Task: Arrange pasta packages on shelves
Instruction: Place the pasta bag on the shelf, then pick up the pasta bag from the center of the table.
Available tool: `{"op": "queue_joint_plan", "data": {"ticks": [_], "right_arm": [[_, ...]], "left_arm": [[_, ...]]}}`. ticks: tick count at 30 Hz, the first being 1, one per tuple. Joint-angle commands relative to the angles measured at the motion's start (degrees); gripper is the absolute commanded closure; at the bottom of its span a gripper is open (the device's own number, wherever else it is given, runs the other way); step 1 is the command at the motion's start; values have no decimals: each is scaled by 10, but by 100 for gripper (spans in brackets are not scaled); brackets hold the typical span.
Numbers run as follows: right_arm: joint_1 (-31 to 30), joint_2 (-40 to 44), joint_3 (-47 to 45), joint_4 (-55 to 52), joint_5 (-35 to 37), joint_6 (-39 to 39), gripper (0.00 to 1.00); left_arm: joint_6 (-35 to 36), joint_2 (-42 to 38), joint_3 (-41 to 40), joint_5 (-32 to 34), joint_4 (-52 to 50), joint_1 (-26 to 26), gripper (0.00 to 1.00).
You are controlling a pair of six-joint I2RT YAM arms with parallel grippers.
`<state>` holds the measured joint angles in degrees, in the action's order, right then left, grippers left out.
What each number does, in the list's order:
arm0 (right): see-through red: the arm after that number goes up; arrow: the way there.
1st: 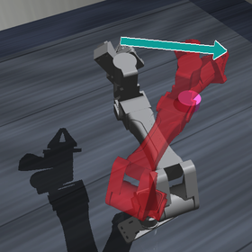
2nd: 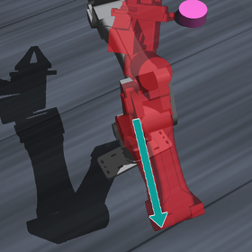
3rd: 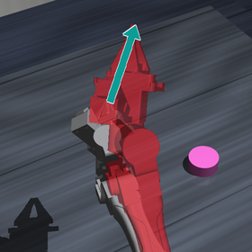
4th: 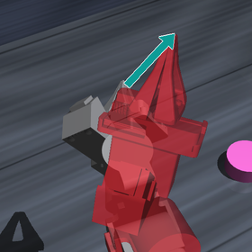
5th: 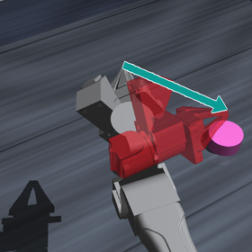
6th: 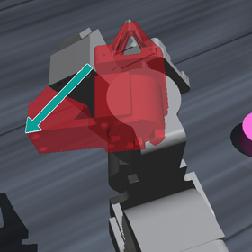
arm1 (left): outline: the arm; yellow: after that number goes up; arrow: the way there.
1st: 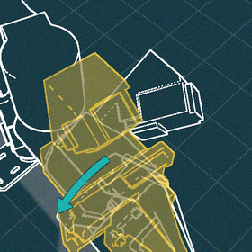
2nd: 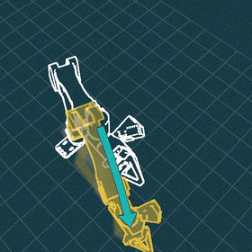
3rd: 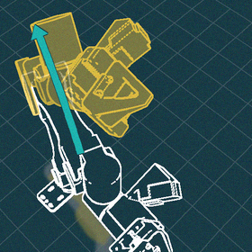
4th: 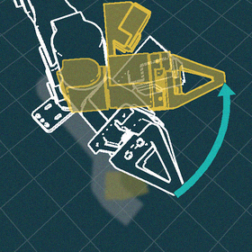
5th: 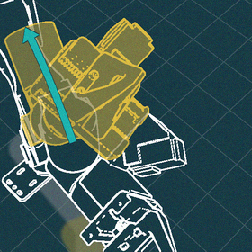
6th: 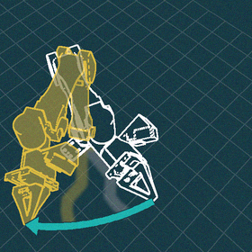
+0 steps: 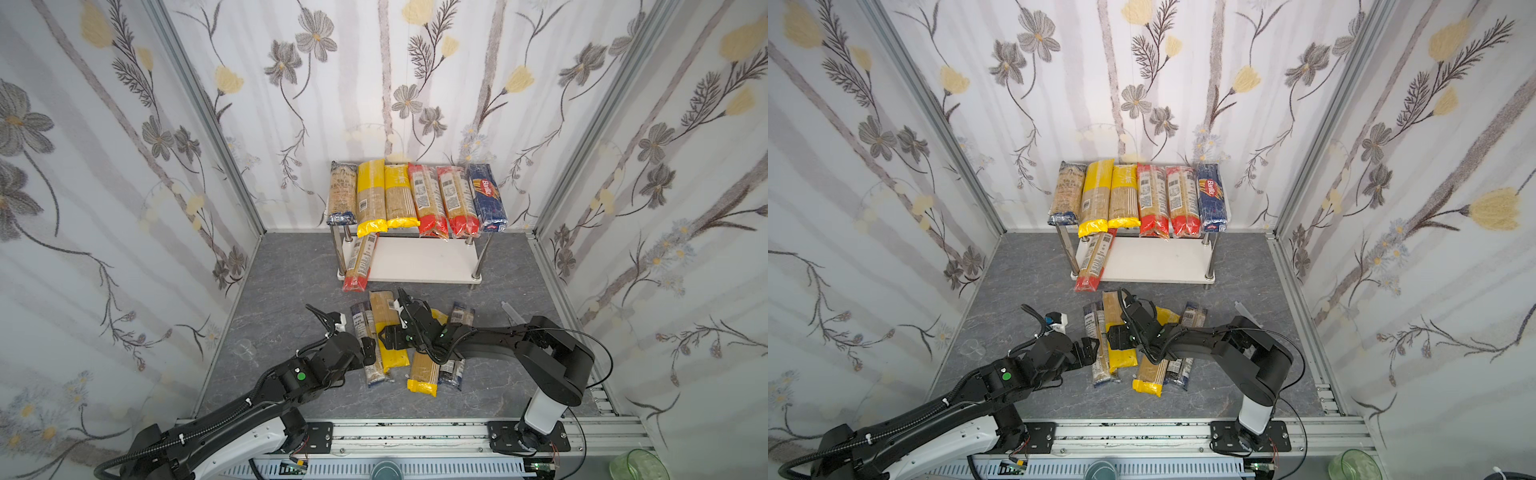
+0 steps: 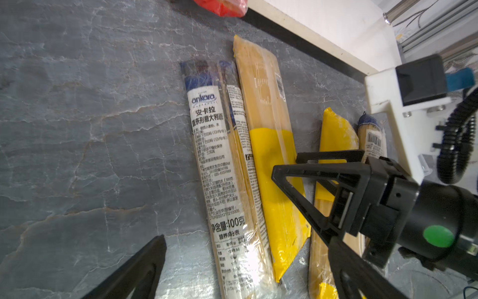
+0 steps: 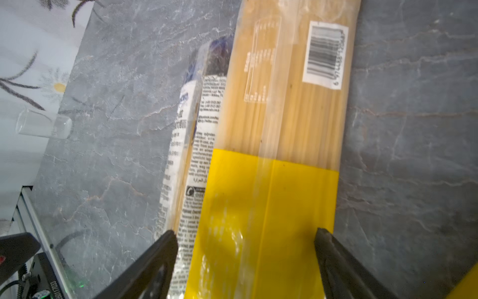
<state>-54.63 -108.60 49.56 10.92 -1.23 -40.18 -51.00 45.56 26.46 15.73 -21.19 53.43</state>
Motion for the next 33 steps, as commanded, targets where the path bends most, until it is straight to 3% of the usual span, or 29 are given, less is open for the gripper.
{"op": "queue_joint_plan", "data": {"ticks": [1,9,18,20,22,25,33], "right_arm": [[-14,10,-10,-2,33,-10,15],[-34,-5,-9,-40,51,-4,12],[-36,-54,18,-61,55,-7,14],[-36,-63,24,-69,55,-6,21],[-35,-66,28,-75,57,-7,41],[-35,-57,18,-75,53,-6,61],[-34,37,-42,-27,3,-5,85]], "left_arm": [[-49,-5,-15,35,6,30,0],[-103,7,-29,75,6,108,0],[-99,-4,-32,81,5,118,0],[-97,-9,-33,83,5,118,0],[-96,-15,-34,84,5,118,0],[-93,-23,-33,84,4,118,0],[-72,-27,-12,86,0,117,0]]}}
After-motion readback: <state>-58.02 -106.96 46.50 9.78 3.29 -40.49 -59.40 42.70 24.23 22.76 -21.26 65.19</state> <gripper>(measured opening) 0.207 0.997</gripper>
